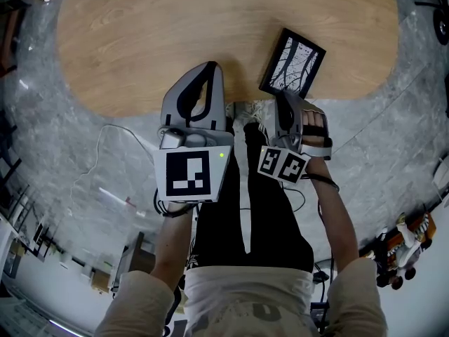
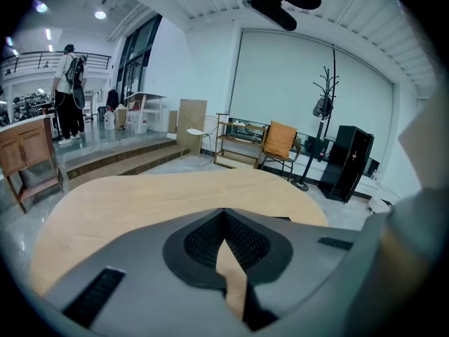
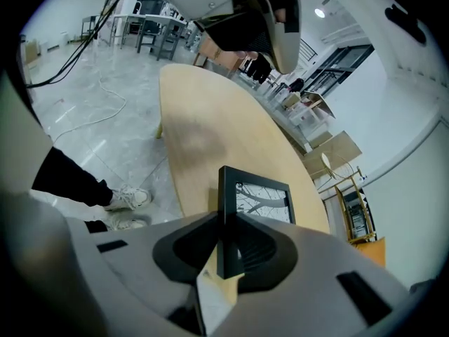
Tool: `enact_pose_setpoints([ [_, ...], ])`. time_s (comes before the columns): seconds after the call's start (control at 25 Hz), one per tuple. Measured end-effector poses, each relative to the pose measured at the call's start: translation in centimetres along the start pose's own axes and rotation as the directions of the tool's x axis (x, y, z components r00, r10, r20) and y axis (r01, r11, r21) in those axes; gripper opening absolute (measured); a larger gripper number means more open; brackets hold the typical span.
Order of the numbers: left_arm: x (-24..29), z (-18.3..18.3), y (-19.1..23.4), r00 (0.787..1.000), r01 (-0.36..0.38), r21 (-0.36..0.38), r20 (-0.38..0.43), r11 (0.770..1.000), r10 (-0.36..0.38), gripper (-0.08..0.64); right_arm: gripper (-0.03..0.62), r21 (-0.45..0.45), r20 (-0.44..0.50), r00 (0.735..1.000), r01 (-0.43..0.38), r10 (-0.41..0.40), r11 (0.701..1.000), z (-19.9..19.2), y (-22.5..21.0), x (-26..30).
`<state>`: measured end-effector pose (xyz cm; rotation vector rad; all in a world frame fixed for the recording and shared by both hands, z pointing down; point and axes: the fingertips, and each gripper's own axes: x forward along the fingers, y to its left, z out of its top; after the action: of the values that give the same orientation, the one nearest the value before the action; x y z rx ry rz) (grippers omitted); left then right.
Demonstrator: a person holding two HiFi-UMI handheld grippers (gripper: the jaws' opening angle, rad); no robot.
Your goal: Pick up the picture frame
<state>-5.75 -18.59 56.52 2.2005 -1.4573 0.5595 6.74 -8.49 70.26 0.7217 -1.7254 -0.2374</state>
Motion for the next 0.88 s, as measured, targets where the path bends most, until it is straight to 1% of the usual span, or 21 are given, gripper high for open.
enact_pose_setpoints([
  [0.12,-0.4,2.3,-0.6,1.0,-0.003,0.004,0.026,1.0,0.003,0.009,0.083,0.02,0.02,0.999,0.049,-0.05,0.999,0.9,-3.5,-1.1],
  [0.28,-1.6,6.9,-0.5,0.998,-0.018,0.033,0.06,0.999,0.016,0.009,0.083,0.045,0.057,0.987,0.145,-0.147,0.988,3.7,-9.9,-3.2],
  [0.36,-2.3,10.1,-0.5,0.995,-0.029,0.044,0.092,0.999,0.025,0.009,0.083,0.065,0.077,0.974,0.21,-0.214,0.976,5.5,-14.2,-4.6],
  [0.44,-3.2,13.7,-0.8,0.991,-0.037,0.058,0.133,0.998,0.029,0.009,0.083,0.091,0.1,0.953,0.279,-0.287,0.956,7.4,-18.8,-6.4],
  [0.56,-5.9,18.2,-1.9,0.988,-0.031,0.063,0.153,0.998,0.021,0.009,0.083,0.134,0.117,0.927,0.341,-0.357,0.93,10.0,-24.0,-10.9],
  [0.64,-7.5,21.9,-1.8,0.981,-0.037,0.064,0.192,0.997,0.024,0.009,0.083,0.177,0.136,0.9,0.39,-0.415,0.904,12.3,-28.0,-14.0],
  [0.76,-10.1,28.6,-1.2,0.957,-0.06,0.05,0.287,0.997,0.043,0.009,0.083,0.246,0.187,0.834,0.471,-0.519,0.847,16.3,-34.1,-19.1],
  [0.84,-12.5,32.0,-1.4,0.94,-0.074,0.04,0.335,0.996,0.056,0.009,0.083,0.287,0.228,0.799,0.491,-0.557,0.822,18.2,-36.4,-23.1],
  [0.88,-13.9,33.5,-1.6,0.933,-0.084,0.042,0.355,0.996,0.064,0.009,0.083,0.308,0.251,0.788,0.485,-0.562,0.818,19.1,-37.1,-25.0],
])
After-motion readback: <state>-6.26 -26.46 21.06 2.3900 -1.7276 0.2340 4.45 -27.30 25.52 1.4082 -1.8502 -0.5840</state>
